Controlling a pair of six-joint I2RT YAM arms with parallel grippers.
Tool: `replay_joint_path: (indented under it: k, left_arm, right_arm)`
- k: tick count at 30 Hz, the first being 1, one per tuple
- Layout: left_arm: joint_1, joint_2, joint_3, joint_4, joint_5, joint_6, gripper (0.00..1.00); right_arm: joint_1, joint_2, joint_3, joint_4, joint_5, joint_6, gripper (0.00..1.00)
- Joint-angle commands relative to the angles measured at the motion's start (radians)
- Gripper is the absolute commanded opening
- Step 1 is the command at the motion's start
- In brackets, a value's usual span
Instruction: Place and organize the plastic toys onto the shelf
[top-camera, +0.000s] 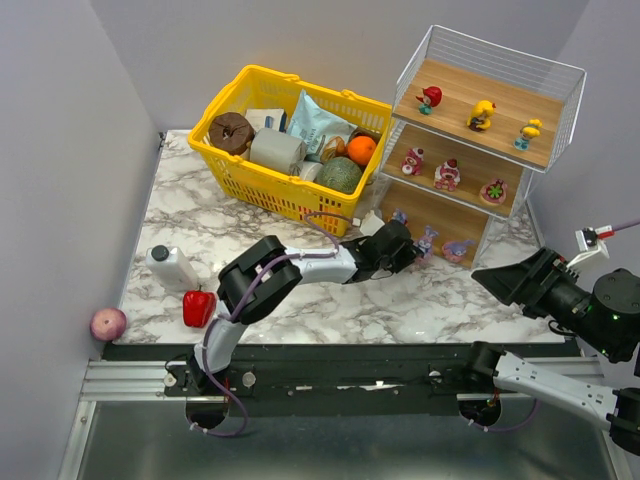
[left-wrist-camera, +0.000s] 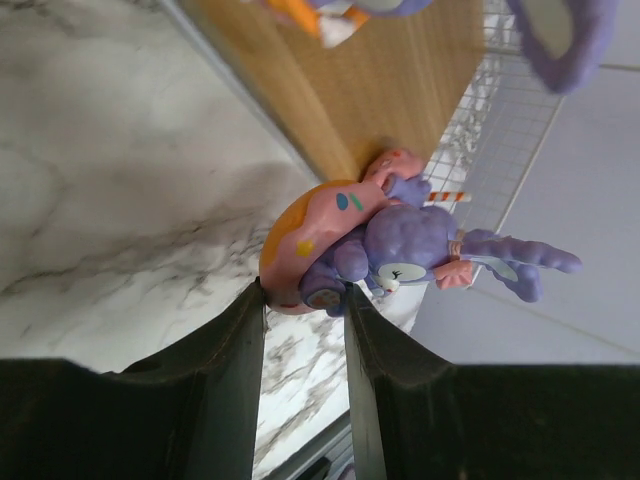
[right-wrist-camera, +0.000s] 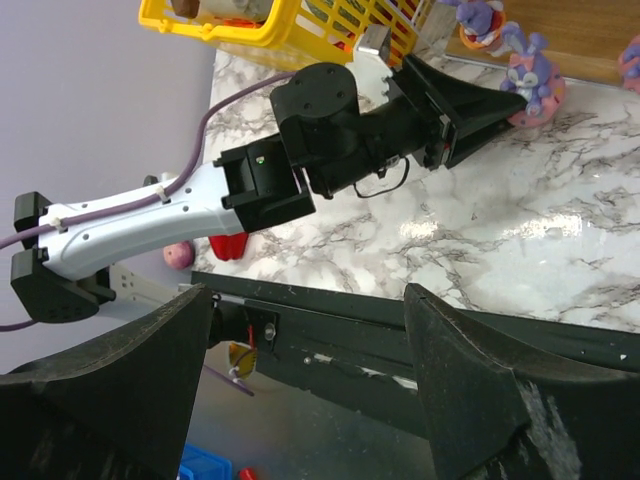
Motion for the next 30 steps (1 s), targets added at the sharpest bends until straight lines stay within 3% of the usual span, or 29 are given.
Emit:
replay_joint_path:
  k: [1, 30]
  left_arm:
    - [0.017, 0.060, 0.074, -0.005, -0.036, 0.007, 0.01]
    - [0.106, 0.256, 0.214, 0.143, -0.002, -0.066, 0.10]
  right_arm:
    - [0.005, -0.028, -0.001, -0.057, 0.038, 0.014, 0.84]
    - [0.005, -0.095, -0.086, -0.071, 0.023, 0.084, 0.84]
